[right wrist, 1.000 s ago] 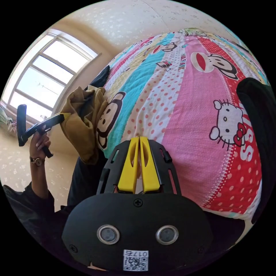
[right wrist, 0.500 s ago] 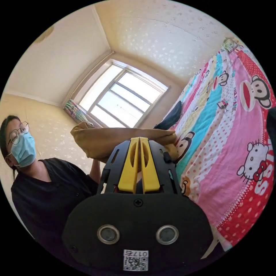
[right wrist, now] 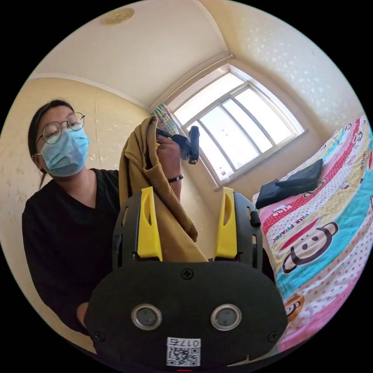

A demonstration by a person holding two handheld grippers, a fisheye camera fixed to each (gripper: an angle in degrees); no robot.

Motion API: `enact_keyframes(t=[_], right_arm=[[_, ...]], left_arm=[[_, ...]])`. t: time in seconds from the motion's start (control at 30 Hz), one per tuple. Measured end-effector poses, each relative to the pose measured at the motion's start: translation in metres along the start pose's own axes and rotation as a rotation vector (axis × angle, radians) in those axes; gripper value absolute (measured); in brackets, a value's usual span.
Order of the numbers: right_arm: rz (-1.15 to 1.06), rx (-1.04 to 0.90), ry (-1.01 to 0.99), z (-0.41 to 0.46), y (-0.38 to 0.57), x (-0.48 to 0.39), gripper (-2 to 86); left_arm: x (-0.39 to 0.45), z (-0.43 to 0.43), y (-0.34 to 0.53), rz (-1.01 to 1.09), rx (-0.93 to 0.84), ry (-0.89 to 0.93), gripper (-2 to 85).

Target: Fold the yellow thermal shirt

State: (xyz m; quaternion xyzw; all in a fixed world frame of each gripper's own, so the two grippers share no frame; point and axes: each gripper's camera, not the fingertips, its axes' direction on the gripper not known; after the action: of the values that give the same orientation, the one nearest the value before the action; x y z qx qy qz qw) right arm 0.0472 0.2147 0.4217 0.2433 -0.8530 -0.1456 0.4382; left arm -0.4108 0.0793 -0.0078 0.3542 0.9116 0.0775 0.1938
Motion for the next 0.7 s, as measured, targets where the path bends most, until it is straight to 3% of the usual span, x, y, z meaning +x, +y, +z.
enact_keyframes(t=[0.13,0.3,0.37,0.43,0.5,0.63,0.7], right_arm=[[0.047,-0.022,0.015,0.013,0.010,0.014,19.9],[0.050,-0.012,-0.419,0.045,0.031,0.024,18.8],[0.000,0.026,-0.607,0.049,0.034,0.021,11.4],[-0.014,0.047,-0.674,0.048,0.034,0.020,7.2],[0.019,0.081,-0.673,0.045,0.035,0.022,7.7],[0.147,0.226,-0.542,0.029,0.045,0.031,17.7],[0.121,0.085,-0.431,0.044,0.036,0.023,17.9]], left_arm=[[-0.003,0.005,0.008,-0.001,-0.022,0.056,5.9],[-0.003,-0.008,0.010,-0.060,0.010,-0.013,5.9],[-0.002,-0.021,0.012,-0.085,0.057,-0.018,5.9],[0.000,-0.038,0.017,-0.110,0.134,-0.003,5.9],[0.002,-0.048,0.020,-0.120,0.172,0.003,5.9],[0.011,-0.065,0.021,-0.105,0.199,-0.027,5.9],[0.011,-0.069,0.023,-0.087,0.220,-0.020,5.9]])
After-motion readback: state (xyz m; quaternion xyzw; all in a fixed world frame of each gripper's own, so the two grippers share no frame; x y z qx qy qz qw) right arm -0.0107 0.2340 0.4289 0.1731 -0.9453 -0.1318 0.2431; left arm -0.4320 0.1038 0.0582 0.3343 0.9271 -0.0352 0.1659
